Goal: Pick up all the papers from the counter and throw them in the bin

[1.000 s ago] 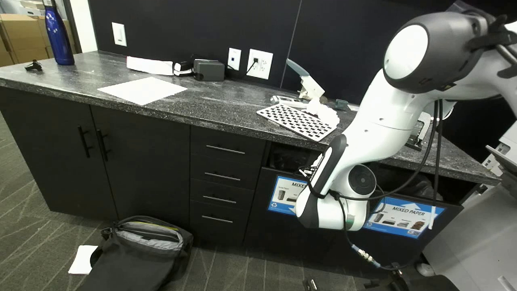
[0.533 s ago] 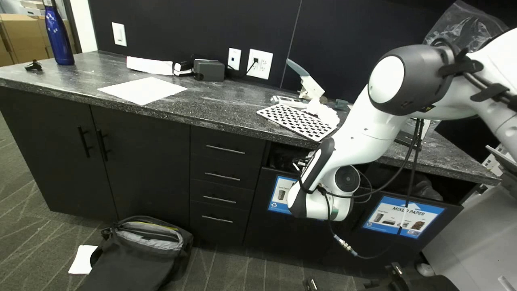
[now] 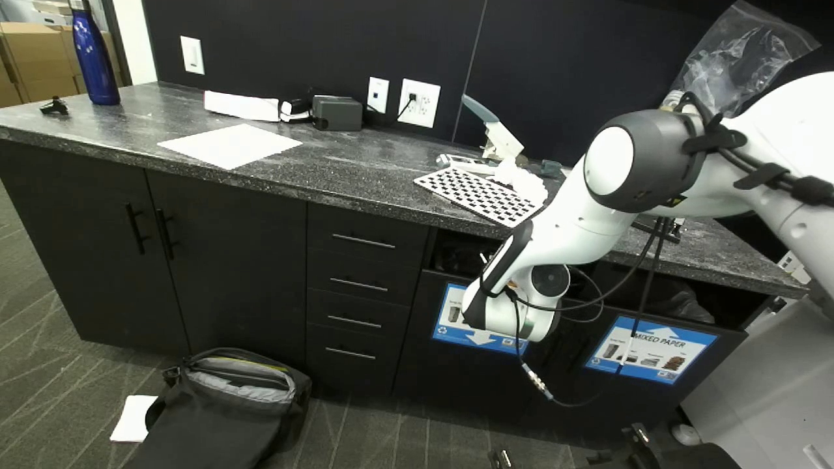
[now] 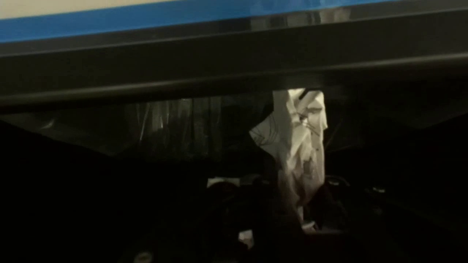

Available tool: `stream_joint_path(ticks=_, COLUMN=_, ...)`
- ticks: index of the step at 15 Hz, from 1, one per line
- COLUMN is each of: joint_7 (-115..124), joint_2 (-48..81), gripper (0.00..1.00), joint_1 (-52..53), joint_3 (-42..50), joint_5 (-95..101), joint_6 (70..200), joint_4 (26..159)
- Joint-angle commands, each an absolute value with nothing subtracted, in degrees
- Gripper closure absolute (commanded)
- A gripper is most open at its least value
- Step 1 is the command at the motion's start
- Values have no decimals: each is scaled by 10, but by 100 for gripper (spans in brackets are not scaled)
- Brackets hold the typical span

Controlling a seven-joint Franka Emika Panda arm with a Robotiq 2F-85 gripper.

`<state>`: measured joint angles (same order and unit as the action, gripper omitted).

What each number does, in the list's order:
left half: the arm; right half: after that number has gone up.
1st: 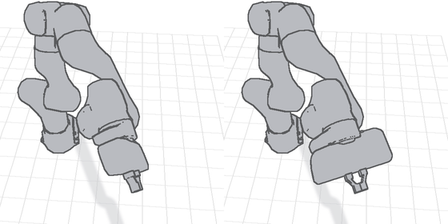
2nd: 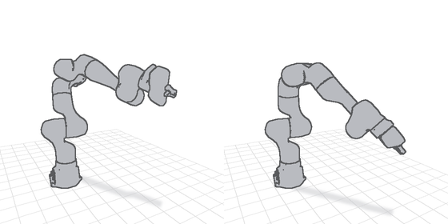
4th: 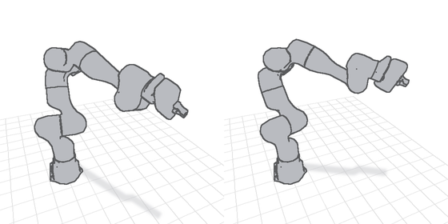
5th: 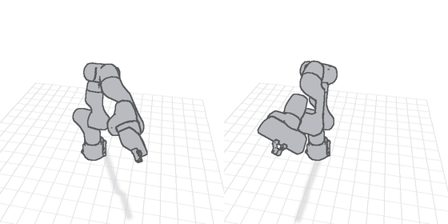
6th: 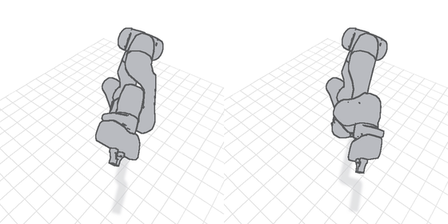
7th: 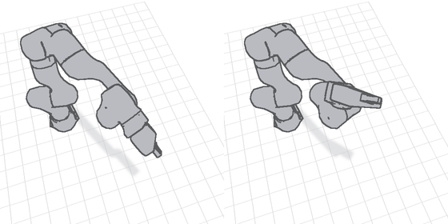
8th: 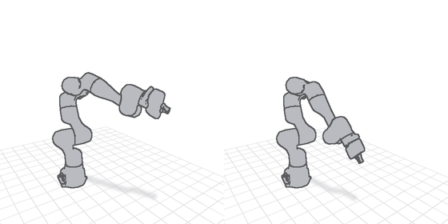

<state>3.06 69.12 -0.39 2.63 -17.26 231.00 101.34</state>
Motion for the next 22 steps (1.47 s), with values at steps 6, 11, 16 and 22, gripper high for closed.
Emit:
stream_joint_path(ticks=6, joint_7=16, joint_2=596, gripper=7, joint_1=-5, joint_3=32, joint_5=-205, joint_6=2135, joint_4=1056)
stream_joint_path(ticks=11, joint_7=22, joint_2=454, gripper=0, joint_1=-28, joint_3=8, joint_5=-130, joint_6=1959, joint_4=1194)
stream_joint_path(ticks=16, joint_7=3, joint_2=299, gripper=0, joint_1=-76, joint_3=-35, joint_5=-72, joint_6=1728, joint_4=1268)
stream_joint_path(ticks=22, joint_7=-27, joint_2=157, gripper=0, joint_1=-75, joint_3=-40, joint_5=-85, joint_6=1418, joint_4=1261)
